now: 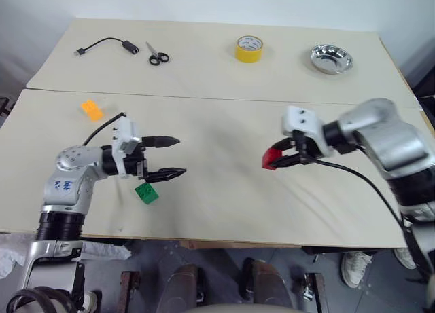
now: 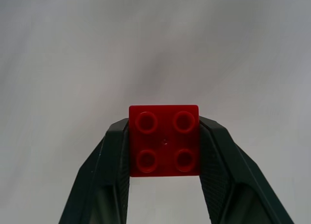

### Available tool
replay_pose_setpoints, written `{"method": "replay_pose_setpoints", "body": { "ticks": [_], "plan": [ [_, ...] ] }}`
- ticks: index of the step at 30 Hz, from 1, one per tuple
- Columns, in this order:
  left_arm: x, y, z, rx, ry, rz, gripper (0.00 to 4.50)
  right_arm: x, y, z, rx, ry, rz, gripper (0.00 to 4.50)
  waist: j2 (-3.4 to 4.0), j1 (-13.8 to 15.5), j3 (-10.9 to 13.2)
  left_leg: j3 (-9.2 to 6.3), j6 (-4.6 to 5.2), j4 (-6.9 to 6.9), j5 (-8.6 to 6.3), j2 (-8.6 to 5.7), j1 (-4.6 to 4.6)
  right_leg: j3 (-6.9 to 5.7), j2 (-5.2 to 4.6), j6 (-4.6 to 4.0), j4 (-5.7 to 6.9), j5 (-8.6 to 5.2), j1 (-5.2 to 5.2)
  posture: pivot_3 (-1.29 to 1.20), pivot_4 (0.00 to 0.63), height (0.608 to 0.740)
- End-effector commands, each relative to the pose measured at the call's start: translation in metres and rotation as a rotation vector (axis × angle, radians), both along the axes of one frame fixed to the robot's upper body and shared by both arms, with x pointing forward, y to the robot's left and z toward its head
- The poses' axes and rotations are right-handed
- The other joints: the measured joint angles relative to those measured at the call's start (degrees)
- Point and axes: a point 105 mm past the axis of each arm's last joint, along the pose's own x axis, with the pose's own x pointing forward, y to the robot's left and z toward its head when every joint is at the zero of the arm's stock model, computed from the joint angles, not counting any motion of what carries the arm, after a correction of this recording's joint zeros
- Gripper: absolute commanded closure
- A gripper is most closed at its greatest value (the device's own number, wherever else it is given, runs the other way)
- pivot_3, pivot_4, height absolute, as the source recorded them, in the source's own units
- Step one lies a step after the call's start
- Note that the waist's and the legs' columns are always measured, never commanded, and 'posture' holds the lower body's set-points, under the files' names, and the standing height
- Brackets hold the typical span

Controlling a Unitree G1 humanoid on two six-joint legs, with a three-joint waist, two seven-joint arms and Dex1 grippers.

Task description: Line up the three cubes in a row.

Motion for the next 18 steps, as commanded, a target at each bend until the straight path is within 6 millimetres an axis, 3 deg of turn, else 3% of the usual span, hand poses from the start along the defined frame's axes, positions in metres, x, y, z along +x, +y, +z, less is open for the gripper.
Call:
{"method": "replay_pose_setpoints", "body": {
  "ticks": [1,8,11,16,18],
  "plan": [
    [-0.010,0.015,0.011,-0.018,-0.054,0.078,0.00,0.010,0.012,-0.010,-0.097,-0.049,0.088,3.02,0.00,-0.32,0.00,0.01,0.01,-0.01,-0.01,-0.02,0.00,0.01,-0.02,0.01,-0.01,0.00,0.00,0.00,0.150,0.740],
    [-0.022,0.026,0.007,-0.027,-0.046,0.153,0.00,0.013,0.026,-0.017,-0.090,-0.034,0.165,3.02,-0.02,-0.25,0.01,-0.10,0.01,0.00,-0.01,0.01,0.00,-0.06,0.01,0.01,0.00,0.00,0.05,0.00,0.150,0.740],
    [-0.025,0.033,0.006,-0.033,-0.045,0.191,0.00,0.016,0.029,-0.015,-0.075,-0.062,0.181,1.96,-0.02,-0.80,0.01,-0.06,-0.01,0.00,0.00,0.07,0.06,-0.05,0.04,0.01,0.01,0.00,0.07,0.00,0.150,0.740],
    [-0.026,0.056,0.008,-0.068,-0.057,0.315,0.00,0.016,0.028,0.007,0.084,-0.156,0.226,0.24,-0.01,-1.48,0.01,-0.05,-0.02,-0.02,0.00,0.08,0.06,-0.05,0.04,0.01,0.01,0.00,0.04,0.00,0.150,0.740],
    [-0.028,0.071,0.010,-0.086,-0.062,0.380,0.00,0.010,0.024,0.017,0.190,-0.206,0.268,0.05,-0.01,-1.50,0.01,-0.06,-0.02,-0.04,0.00,0.09,0.06,-0.05,0.05,0.01,0.01,0.00,0.05,0.00,0.150,0.740]
  ]
}}
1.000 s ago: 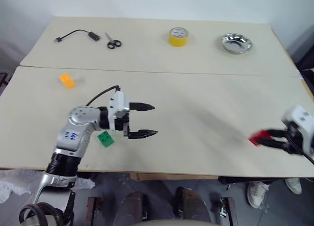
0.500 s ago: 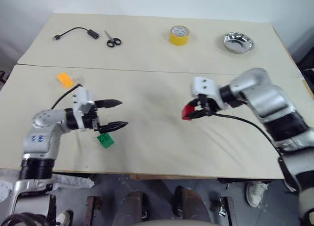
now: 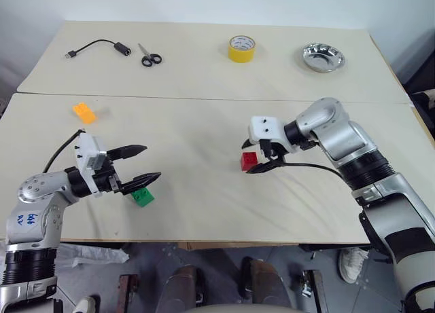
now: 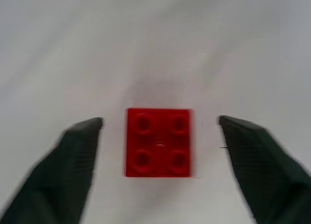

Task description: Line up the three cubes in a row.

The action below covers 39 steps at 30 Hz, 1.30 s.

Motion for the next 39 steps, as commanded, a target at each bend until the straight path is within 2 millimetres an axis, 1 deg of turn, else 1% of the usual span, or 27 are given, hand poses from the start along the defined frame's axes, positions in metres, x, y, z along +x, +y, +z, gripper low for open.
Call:
{"method": "replay_pose_setpoints", "body": {
  "ticks": [1,2,3,4,5,6,7,9,10,11,12,14,16,18,21,23,25,27,30,33,35,37,38,39],
  "plan": [
    [-0.006,0.026,0.013,-0.034,-0.051,0.105,0.00,-0.012,-0.006,0.026,0.195,-0.092,0.102,0.05,0.00,0.05,0.00,0.00,0.00,-0.02,0.00,0.00,0.03,0.00,0.00,0.00,0.01,0.00,0.01,0.00,0.150,0.740],
    [-0.009,0.032,0.013,-0.043,-0.051,0.122,0.00,-0.020,-0.008,0.028,0.249,-0.086,0.146,0.05,0.00,0.09,0.00,-0.01,0.00,-0.02,0.00,0.00,0.02,0.00,-0.01,0.00,0.01,0.00,0.01,0.00,0.150,0.740],
    [-0.015,0.044,0.007,-0.045,-0.017,0.154,0.00,-0.037,-0.012,0.036,0.393,-0.049,0.231,0.05,0.00,0.14,0.00,-0.01,0.00,-0.02,0.00,-0.01,0.02,0.00,-0.01,0.00,0.00,0.00,0.03,0.00,0.150,0.740],
    [-0.028,0.061,-0.002,-0.060,0.026,0.187,0.00,-0.052,-0.025,0.040,0.542,-0.010,0.260,0.05,-0.02,0.13,0.00,-0.01,0.00,-0.03,0.00,-0.01,0.03,0.00,-0.01,0.00,-0.02,0.00,0.04,0.00,0.150,0.740],
    [-0.038,0.073,-0.007,-0.070,0.053,0.208,0.00,-0.062,-0.035,0.042,0.639,0.013,0.274,0.05,-0.02,0.12,0.00,-0.03,0.00,-0.07,0.00,0.00,0.04,-0.01,0.00,0.00,-0.04,0.00,0.07,0.00,0.150,0.740],
    [-0.048,0.084,-0.016,-0.074,0.110,0.237,0.00,-0.068,-0.045,0.033,0.649,0.040,0.247,0.05,-0.02,0.13,0.00,-0.04,0.00,-0.09,-0.01,0.02,0.07,-0.02,0.00,0.00,-0.01,0.00,0.07,0.00,0.150,0.740],
    [-0.057,0.091,-0.020,-0.078,0.127,0.251,0.00,-0.074,-0.051,0.020,0.616,0.046,0.227,0.05,-0.01,0.12,0.01,-0.02,0.01,-0.12,-0.05,0.01,0.08,-0.04,0.00,0.00,-0.01,0.00,0.06,0.00,0.150,0.740],
    [-0.067,0.101,-0.028,-0.057,0.171,0.285,0.00,-0.085,-0.058,-0.002,0.560,0.047,0.217,0.05,-0.03,0.21,0.02,0.13,0.05,-0.12,-0.09,-0.02,0.10,-0.01,-0.02,0.01,-0.07,0.00,0.06,0.00,0.150,0.740],
    [-0.072,0.106,-0.033,-0.035,0.191,0.299,0.00,-0.088,-0.063,-0.010,0.573,0.060,0.180,0.05,-0.03,0.28,0.03,0.16,0.06,-0.06,-0.10,-0.01,0.11,0.01,-0.04,0.01,-0.11,-0.01,0.11,0.00,0.150,0.740],
    [-0.075,0.109,-0.037,-0.013,0.205,0.308,0.00,-0.089,-0.066,-0.012,0.603,0.063,0.151,0.05,-0.03,0.34,0.03,0.19,0.05,-0.01,-0.09,0.01,0.13,0.04,-0.04,0.02,-0.11,-0.01,0.13,0.00,0.150,0.740],
    [-0.079,0.110,-0.041,-0.001,0.217,0.307,0.00,-0.092,-0.073,-0.020,0.595,0.105,0.116,0.05,-0.04,0.36,0.03,0.19,0.04,0.03,-0.08,0.03,0.19,0.06,-0.04,0.02,-0.09,-0.01,0.19,0.00,0.150,0.740],
    [-0.082,0.103,-0.044,0.106,0.162,0.267,0.00,-0.098,-0.084,-0.032,0.581,0.090,0.097,0.05,-0.03,0.40,0.03,0.23,0.02,0.04,-0.07,0.04,0.42,0.17,-0.06,0.01,-0.02,-0.01,0.31,0.00,0.150,0.740],
    [-0.074,0.086,-0.034,0.087,0.080,0.240,0.00,-0.098,-0.092,-0.037,0.604,0.075,0.037,0.05,-0.03,0.36,0.03,0.23,-0.04,0.03,-0.11,0.06,0.47,0.20,-0.08,0.00,0.00,0.00,0.31,0.00,0.150,0.740],
    [-0.069,0.067,-0.029,0.041,0.054,0.204,0.00,-0.097,-0.096,-0.039,0.611,0.061,0.000,0.05,-0.03,0.43,0.03,0.23,-0.05,0.03,-0.11,0.06,0.46,0.23,-0.13,-0.01,0.00,0.00,0.29,0.00,0.150,0.740],
    [-0.066,0.037,-0.036,0.020,0.060,0.125,0.00,-0.095,-0.095,-0.036,0.636,0.031,-0.032,0.05,-0.02,0.29,0.03,0.22,-0.06,0.03,-0.12,0.06,0.45,0.28,-0.15,-0.02,0.04,0.01,0.25,0.00,0.150,0.740],
    [-0.060,0.022,-0.038,0.006,0.048,0.109,0.00,-0.094,-0.093,-0.034,0.649,0.021,-0.041,0.05,-0.02,0.26,0.03,0.22,-0.06,0.02,-0.12,0.06,0.45,0.26,-0.13,-0.03,0.07,0.00,0.22,0.00,0.150,0.740],
    [-0.052,0.012,-0.042,0.012,0.041,0.111,0.00,-0.094,-0.091,-0.034,0.652,0.025,-0.049,0.05,-0.02,0.26,0.03,0.25,-0.05,0.02,-0.11,0.09,0.43,0.25,-0.08,-0.04,0.08,-0.01,0.21,0.00,0.150,0.740],
    [-0.045,0.006,-0.051,0.036,0.057,0.116,0.00,-0.095,-0.088,-0.034,0.650,0.029,-0.049,0.05,-0.02,0.31,0.03,0.28,-0.04,0.04,-0.10,0.09,0.43,0.25,-0.06,-0.04,0.10,-0.01,0.21,0.00,0.150,0.740],
    [-0.036,0.002,-0.061,0.059,0.083,0.122,0.60,-0.096,-0.086,-0.031,0.655,0.020,-0.055,0.00,-0.02,0.37,0.03,0.32,-0.04,0.04,-0.10,0.07,0.43,0.27,-0.05,-0.04,0.10,-0.01,0.20,0.00,0.150,0.740],
    [-0.034,0.000,-0.060,0.076,0.095,0.096,1.52,-0.097,-0.086,-0.030,0.653,0.018,-0.068,0.00,-0.02,0.43,0.03,0.32,-0.03,0.04,-0.10,0.07,0.42,0.27,-0.05,-0.04,0.09,-0.01,0.19,0.00,0.150,0.740],
    [-0.032,-0.005,-0.060,0.176,0.101,0.031,2.16,-0.102,-0.089,-0.030,0.637,0.034,-0.086,0.00,-0.02,0.71,0.03,0.31,-0.03,0.04,-0.10,0.08,0.41,0.26,-0.05,-0.04,0.09,-0.01,0.19,0.00,0.150,0.740],
    [-0.018,-0.015,-0.042,0.167,0.075,-0.003,2.76,-0.105,-0.095,-0.028,0.635,0.028,-0.115,0.00,-0.01,1.99,0.04,0.29,-0.02,0.05,-0.10,0.06,0.39,0.25,-0.06,-0.04,0.10,-0.01,0.19,0.00,0.150,0.740],
    [-0.009,-0.023,-0.031,0.150,0.065,-0.032,2.99,-0.105,-0.099,-0.027,0.635,0.015,-0.132,0.00,-0.01,2.27,0.04,0.28,0.00,0.10,-0.08,0.06,0.37,0.23,-0.07,-0.04,0.10,-0.01,0.20,0.00,0.150,0.740],
    [-0.003,-0.034,-0.021,0.152,0.035,-0.097,2.98,-0.106,-0.102,-0.026,0.636,0.006,-0.150,0.00,-0.01,2.64,0.04,0.30,0.00,0.15,-0.08,0.05,0.38,0.27,-0.08,-0.03,0.10,0.00,0.21,0.00,0.150,0.740]
  ]
}}
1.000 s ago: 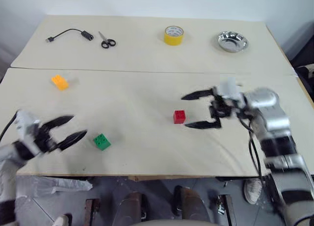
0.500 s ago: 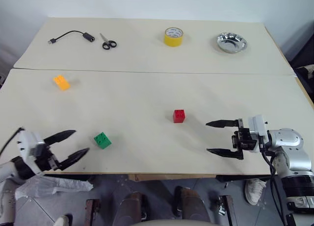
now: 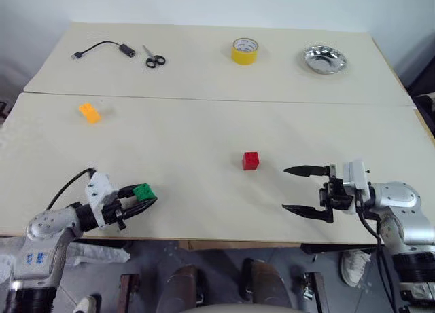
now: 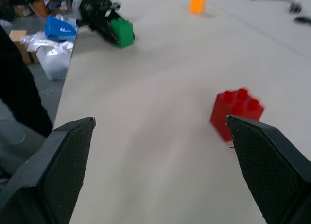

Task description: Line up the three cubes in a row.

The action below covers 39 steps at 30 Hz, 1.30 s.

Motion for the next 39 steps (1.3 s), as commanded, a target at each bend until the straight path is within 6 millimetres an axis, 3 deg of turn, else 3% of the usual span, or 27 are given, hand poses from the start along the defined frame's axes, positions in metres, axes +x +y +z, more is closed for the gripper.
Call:
{"method": "replay_pose_setpoints", "body": {
  "ticks": [1,5,9,13,22,24,27,29,36,38,39],
  "plan": [
    [0.017,-0.028,0.032,-0.005,-0.069,-0.156,2.98,-0.002,-0.010,0.017,0.007,-0.061,-0.051,0.00,0.00,0.80,0.00,0.00,0.02,0.02,0.01,-0.04,0.00,0.01,-0.03,0.01,0.04,0.00,0.01,0.00,0.150,0.740],
    [0.055,-0.081,0.058,-0.014,-0.093,-0.400,2.98,-0.003,-0.015,0.018,0.021,-0.082,-0.103,0.00,0.00,1.29,-0.01,-0.01,0.04,0.05,0.02,-0.12,-0.02,-0.05,-0.02,0.02,0.12,0.01,-0.01,0.00,0.150,0.740],
    [0.081,-0.107,0.041,0.109,-0.045,-0.537,2.98,-0.005,-0.013,0.020,0.030,-0.102,-0.127,0.00,-0.02,0.93,-0.02,0.14,0.09,0.04,0.05,-0.35,-0.06,-0.10,0.07,0.05,0.06,0.02,0.00,0.00,0.150,0.740],
    [0.100,-0.117,0.031,0.195,-0.029,-0.570,2.98,-0.010,-0.014,0.023,0.026,-0.115,-0.147,0.00,-0.07,-0.04,0.01,0.40,0.08,-0.21,0.05,-0.25,-0.08,-0.12,0.25,0.04,-0.08,0.01,-0.18,0.00,0.150,0.740],
    [0.098,-0.116,0.020,0.180,0.040,-0.635,2.98,-0.017,-0.012,0.020,0.042,-0.123,-0.199,0.00,-0.21,-0.03,0.09,0.29,0.11,-0.10,0.05,-0.22,-0.14,-0.12,0.12,0.06,-0.05,0.02,-0.18,0.00,0.150,0.740],
    [0.099,-0.114,0.030,0.104,0.019,-0.620,2.27,-0.014,-0.007,0.020,0.057,-0.110,-0.181,0.00,-0.22,0.08,0.10,0.29,0.12,-0.08,0.05,-0.20,-0.14,-0.12,0.11,0.06,-0.04,0.02,-0.18,0.00,0.150,0.740],
    [0.104,-0.105,0.042,0.080,-0.084,-0.566,1.40,-0.009,0.002,0.022,0.074,-0.088,-0.145,0.00,-0.23,0.08,0.11,0.25,0.12,-0.03,0.05,-0.05,-0.16,-0.12,0.10,0.07,-0.02,0.02,-0.19,0.00,0.150,0.740],
    [0.102,-0.089,0.052,0.038,-0.141,-0.536,0.81,-0.002,0.011,0.026,0.106,-0.095,-0.122,0.00,-0.24,-0.08,0.11,0.23,0.12,-0.03,0.05,-0.04,-0.15,-0.13,0.10,0.07,0.00,0.02,-0.19,0.00,0.150,0.740],
    [0.075,-0.025,0.062,-0.083,-0.226,-0.325,0.81,0.012,0.046,0.041,0.217,-0.115,-0.027,0.00,-0.23,-1.28,0.11,0.15,0.11,-0.07,0.05,0.03,-0.10,-0.18,0.08,0.05,0.13,0.01,-0.22,0.00,0.150,0.740],
    [0.065,0.040,0.077,-0.305,-0.358,0.123,0.47,0.013,0.072,0.042,0.245,-0.079,0.055,0.00,-0.22,-1.83,0.11,0.08,0.12,-0.05,0.05,0.00,-0.11,-0.16,0.03,0.05,0.17,0.01,-0.21,0.00,0.150,0.740],
    [0.050,0.069,0.078,-0.362,-0.400,0.299,0.28,0.017,0.082,0.043,0.259,-0.093,0.066,0.00,-0.23,-2.37,0.11,-0.01,0.12,-0.04,0.04,0.02,-0.06,-0.10,0.00,0.04,0.27,0.02,-0.19,0.00,0.150,0.740]
  ]
}}
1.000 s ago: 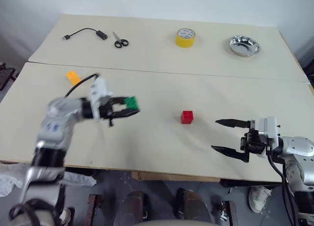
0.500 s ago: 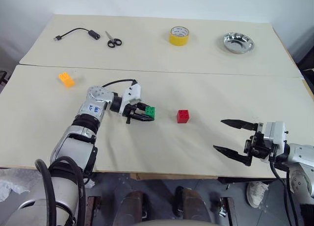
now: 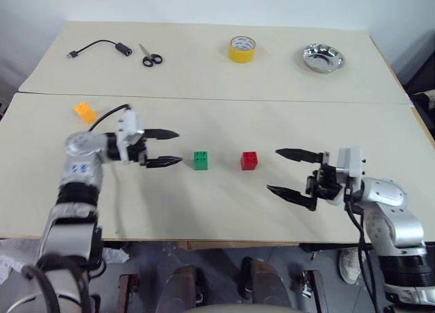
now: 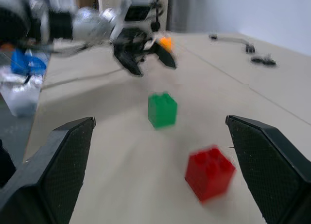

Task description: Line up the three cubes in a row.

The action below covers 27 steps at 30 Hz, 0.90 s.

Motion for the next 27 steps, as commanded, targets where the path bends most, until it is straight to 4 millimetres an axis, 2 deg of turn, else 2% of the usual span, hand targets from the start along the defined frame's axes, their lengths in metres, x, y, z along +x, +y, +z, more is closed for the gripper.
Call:
{"method": "replay_pose_setpoints", "body": {
  "ticks": [1,5,9,11,13,16,19,24,27],
  "plan": [
    [-0.036,0.089,0.032,-0.266,-0.168,0.549,0.01,0.003,0.030,0.008,0.049,-0.033,0.067,0.00,-0.04,-1.27,0.00,-0.08,-0.02,0.00,-0.01,0.04,0.01,0.02,-0.01,0.00,0.04,0.00,-0.01,0.00,0.150,0.740],
    [-0.082,0.114,0.004,-0.218,-0.132,0.803,0.01,0.005,0.043,0.016,0.071,-0.074,0.091,0.00,-0.03,0.03,0.00,-0.46,-0.17,-0.04,-0.09,0.09,0.10,0.00,0.03,0.00,0.46,0.00,0.00,0.00,0.150,0.740],
    [-0.123,0.145,-0.024,-0.208,-0.057,1.099,0.01,0.001,0.054,0.025,0.076,-0.109,0.150,0.00,-0.13,1.49,-0.06,-0.63,-0.07,0.14,-0.09,-0.19,0.06,0.22,-0.12,-0.03,0.24,-0.01,0.23,0.00,0.150,0.740],
    [-0.135,0.151,-0.033,-0.228,-0.014,1.204,0.01,0.001,0.056,0.029,0.077,-0.118,0.165,0.00,-0.19,1.64,-0.09,-0.63,-0.04,0.14,-0.11,-0.23,0.07,0.27,-0.15,-0.03,0.15,-0.01,0.29,0.00,0.150,0.740],
    [-0.137,0.145,-0.029,-0.256,-0.029,1.227,0.01,0.002,0.055,0.029,0.072,-0.121,0.168,0.00,-0.19,1.84,-0.09,-0.64,-0.06,0.14,-0.13,-0.22,0.07,0.27,-0.14,-0.03,0.11,-0.01,0.30,0.00,0.150,0.740],
    [-0.120,0.131,-0.019,-0.318,-0.021,1.218,0.01,0.008,0.052,0.028,0.065,-0.120,0.147,0.00,-0.20,2.06,-0.10,-0.64,-0.09,0.13,-0.14,-0.20,0.07,0.26,-0.12,-0.05,0.11,-0.02,0.28,0.00,0.150,0.740],
    [-0.081,0.116,-0.007,-0.310,-0.009,1.210,0.01,0.022,0.048,0.029,0.074,-0.124,0.041,0.00,-0.19,2.37,-0.10,-0.57,-0.09,0.13,-0.14,-0.22,0.08,0.27,-0.11,-0.05,0.18,-0.02,0.25,0.00,0.150,0.740],
    [-0.023,0.121,-0.004,-0.317,0.083,1.328,0.01,0.049,0.039,0.037,0.085,-0.191,-0.178,0.00,-0.24,1.66,-0.14,-0.25,-0.10,0.09,-0.12,-0.19,0.08,0.24,0.01,-0.05,0.32,-0.02,0.05,0.00,0.150,0.740],
    [0.007,0.127,-0.002,-0.386,0.148,1.431,0.01,0.053,0.036,0.043,0.120,-0.225,-0.231,0.00,-0.25,1.10,-0.14,-0.24,-0.12,-0.04,-0.12,-0.16,0.11,0.11,0.05,-0.05,0.36,-0.02,0.00,0.00,0.150,0.740]
  ]
}}
